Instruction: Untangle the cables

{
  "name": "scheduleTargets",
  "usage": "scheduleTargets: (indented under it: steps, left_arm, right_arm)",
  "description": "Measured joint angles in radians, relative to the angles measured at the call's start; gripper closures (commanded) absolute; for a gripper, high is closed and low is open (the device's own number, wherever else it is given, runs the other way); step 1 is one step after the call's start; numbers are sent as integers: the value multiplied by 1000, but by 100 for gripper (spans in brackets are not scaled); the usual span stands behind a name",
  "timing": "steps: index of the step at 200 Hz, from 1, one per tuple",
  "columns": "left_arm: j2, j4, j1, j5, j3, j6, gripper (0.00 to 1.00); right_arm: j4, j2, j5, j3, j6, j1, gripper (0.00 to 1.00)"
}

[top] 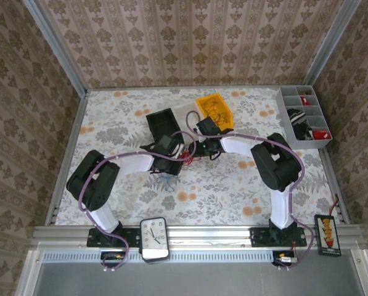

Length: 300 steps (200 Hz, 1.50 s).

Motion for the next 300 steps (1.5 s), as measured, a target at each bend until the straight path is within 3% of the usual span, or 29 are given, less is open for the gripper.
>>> scheduleTargets:
  steps: [51,139,183,225,300]
  left_arm:
    - [15,-32,0,-3,26,-13,100]
    - [26,-66,0,-23,51,-36,100]
    - [26,-63,33,-35,51,-63,100]
    - [26,-62,64,-71,51,-81,100]
    - [25,-64,43,-120,57,-76,100]
  right_arm:
    - [13,-85,85,-116,46,13,49]
    - [-86,-93,270,-113,142,36,58]
    - [-138,-102,280,-113,201,-15,61]
    - [-179,-164,279,-180,290,-129,63]
    - [-163,-229,276,-243,314,-135,60]
